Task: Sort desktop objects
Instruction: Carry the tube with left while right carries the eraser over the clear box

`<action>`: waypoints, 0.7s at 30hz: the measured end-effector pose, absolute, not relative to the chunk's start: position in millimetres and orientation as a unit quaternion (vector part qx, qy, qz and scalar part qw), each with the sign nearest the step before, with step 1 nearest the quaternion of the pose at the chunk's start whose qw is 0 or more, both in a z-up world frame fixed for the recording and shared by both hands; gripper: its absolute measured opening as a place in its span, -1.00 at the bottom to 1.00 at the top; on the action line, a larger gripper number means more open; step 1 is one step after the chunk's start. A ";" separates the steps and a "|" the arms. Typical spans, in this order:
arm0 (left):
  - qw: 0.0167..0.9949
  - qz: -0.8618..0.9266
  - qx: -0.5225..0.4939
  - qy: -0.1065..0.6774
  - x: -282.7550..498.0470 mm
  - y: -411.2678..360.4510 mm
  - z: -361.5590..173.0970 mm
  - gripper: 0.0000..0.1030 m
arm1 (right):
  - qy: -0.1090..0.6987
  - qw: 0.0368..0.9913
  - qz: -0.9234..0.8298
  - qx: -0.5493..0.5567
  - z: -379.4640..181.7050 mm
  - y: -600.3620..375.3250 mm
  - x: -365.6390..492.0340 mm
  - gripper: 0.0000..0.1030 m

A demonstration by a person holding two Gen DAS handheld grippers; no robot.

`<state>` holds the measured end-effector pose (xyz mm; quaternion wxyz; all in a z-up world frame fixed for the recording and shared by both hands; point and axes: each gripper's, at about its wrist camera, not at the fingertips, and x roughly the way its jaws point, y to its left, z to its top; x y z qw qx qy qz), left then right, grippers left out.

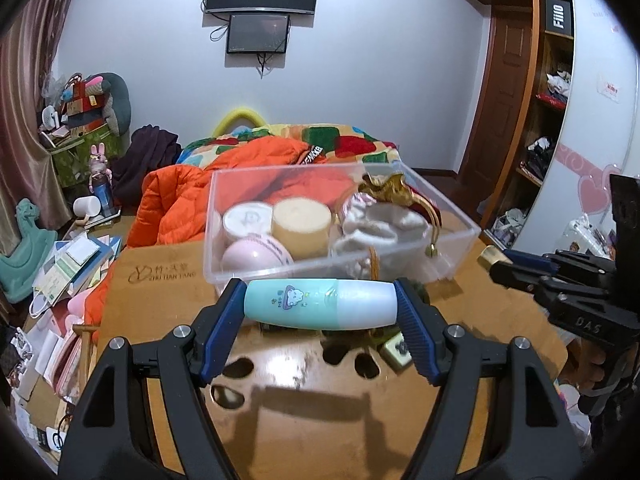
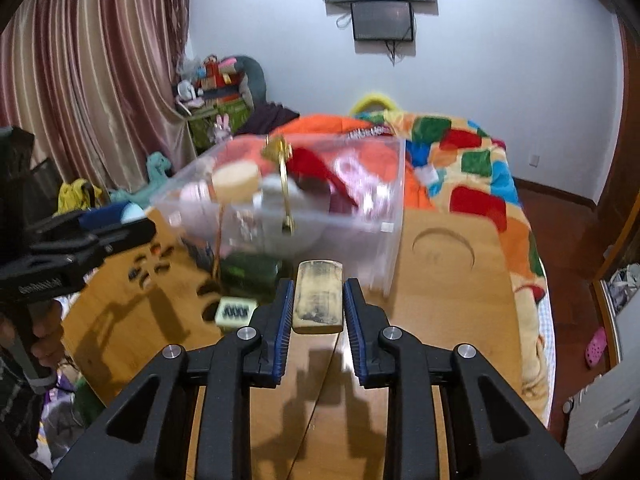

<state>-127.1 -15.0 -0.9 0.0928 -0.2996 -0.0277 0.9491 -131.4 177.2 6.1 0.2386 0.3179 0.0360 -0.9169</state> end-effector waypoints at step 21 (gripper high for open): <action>0.096 0.938 -0.333 -0.030 -195.6 -5.3 -16.1 0.41 | 0.018 0.245 -0.916 0.317 10.7 165.8 -193.1 -0.56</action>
